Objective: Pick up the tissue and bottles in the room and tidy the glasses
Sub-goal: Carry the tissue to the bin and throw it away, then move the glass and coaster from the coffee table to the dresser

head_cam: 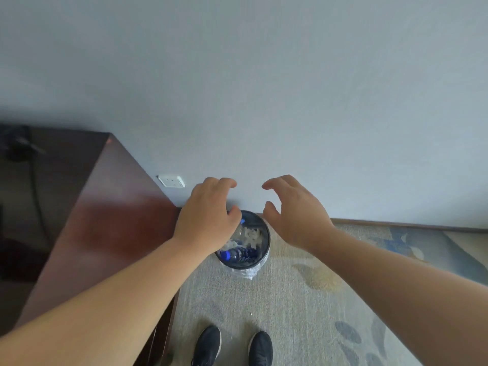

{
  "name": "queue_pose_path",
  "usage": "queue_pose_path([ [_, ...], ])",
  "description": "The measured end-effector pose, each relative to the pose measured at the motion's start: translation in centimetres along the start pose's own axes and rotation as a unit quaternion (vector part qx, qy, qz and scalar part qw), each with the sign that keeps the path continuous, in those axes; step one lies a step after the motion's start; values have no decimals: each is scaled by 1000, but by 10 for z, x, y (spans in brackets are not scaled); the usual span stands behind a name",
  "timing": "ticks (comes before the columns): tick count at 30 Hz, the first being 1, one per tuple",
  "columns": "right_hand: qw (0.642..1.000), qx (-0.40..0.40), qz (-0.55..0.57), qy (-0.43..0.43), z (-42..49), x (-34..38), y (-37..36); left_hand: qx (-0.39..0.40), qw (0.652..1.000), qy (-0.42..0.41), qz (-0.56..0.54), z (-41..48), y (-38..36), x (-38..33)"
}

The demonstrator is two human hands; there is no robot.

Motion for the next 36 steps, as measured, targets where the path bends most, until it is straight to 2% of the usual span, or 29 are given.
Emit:
queue_pose_path([
  [10,988,-92,-28,121,-51,105,142,-129,990,-45,44,-79,145,-96],
  [16,974,-145,-19,172,-117,173,195,-202,975,-55,80,-170,225,-125],
  [21,955,-170,-23,244,-195,240,215,-281,954,-34,99,-282,277,-128],
  [27,929,-173,-21,328,-289,320,235,-337,932,8,130,-412,328,-135],
  [36,879,-165,-14,448,-362,411,257,-431,877,117,176,-540,380,-148],
])
Point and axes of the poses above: each hand's wrist, its own z-axis towards the middle knuckle, its own y-axis out of the back of the hand, x = y × z, the point moved 5 cm from there along z, towards the middle knuckle, and after that the axes turned 11 degrees about -z, right-handed, at the moved point
